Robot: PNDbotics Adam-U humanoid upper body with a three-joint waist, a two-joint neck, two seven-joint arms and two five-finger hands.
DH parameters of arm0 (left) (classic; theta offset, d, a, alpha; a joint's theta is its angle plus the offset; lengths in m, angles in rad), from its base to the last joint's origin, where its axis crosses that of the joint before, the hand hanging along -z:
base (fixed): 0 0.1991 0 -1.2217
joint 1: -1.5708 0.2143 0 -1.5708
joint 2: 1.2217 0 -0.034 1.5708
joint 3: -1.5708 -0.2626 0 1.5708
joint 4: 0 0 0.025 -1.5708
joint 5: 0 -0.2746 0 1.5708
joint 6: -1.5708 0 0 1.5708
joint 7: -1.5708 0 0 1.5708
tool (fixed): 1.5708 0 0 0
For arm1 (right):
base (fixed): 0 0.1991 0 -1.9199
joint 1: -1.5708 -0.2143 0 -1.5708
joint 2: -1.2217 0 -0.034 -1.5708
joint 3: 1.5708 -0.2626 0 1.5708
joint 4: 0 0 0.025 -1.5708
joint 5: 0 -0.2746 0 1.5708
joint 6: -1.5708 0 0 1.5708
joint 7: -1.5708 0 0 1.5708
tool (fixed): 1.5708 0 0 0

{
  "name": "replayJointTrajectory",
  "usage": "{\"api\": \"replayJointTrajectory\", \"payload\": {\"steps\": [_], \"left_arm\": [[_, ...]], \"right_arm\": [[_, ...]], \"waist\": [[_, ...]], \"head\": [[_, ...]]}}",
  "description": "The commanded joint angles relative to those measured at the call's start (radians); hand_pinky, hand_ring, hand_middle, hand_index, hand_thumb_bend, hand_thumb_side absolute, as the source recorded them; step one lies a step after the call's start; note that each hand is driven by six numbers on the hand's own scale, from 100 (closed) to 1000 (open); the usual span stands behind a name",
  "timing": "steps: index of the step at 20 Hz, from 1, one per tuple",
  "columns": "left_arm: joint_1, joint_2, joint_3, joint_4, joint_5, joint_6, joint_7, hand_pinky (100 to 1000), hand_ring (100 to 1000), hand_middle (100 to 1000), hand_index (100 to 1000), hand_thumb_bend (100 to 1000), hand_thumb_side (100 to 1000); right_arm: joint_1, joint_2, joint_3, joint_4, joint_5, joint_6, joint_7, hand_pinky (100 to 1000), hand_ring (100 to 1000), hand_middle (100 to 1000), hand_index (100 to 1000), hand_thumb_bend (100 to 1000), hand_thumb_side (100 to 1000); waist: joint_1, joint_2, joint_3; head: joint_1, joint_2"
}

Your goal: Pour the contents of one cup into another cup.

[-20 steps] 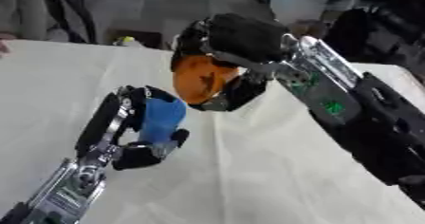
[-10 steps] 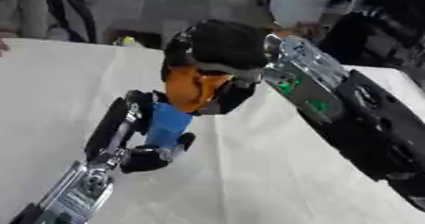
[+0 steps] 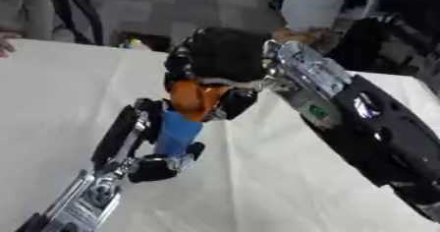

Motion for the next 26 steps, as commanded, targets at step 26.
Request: {"api": "replayJointTrajectory", "payload": {"steps": [26], "left_arm": [[-0.016, -0.011, 0.001, -0.003, -0.01, 0.002, 0.012, 197, 265, 252, 660, 381, 100]], "right_arm": [[-0.037, -0.001, -0.009, -0.014, 0.233, -0.062, -0.081, 322, 371, 328, 567, 337, 100]], "waist": [[0.008, -0.019, 0.001]], "head": [[0.015, -0.013]]}}
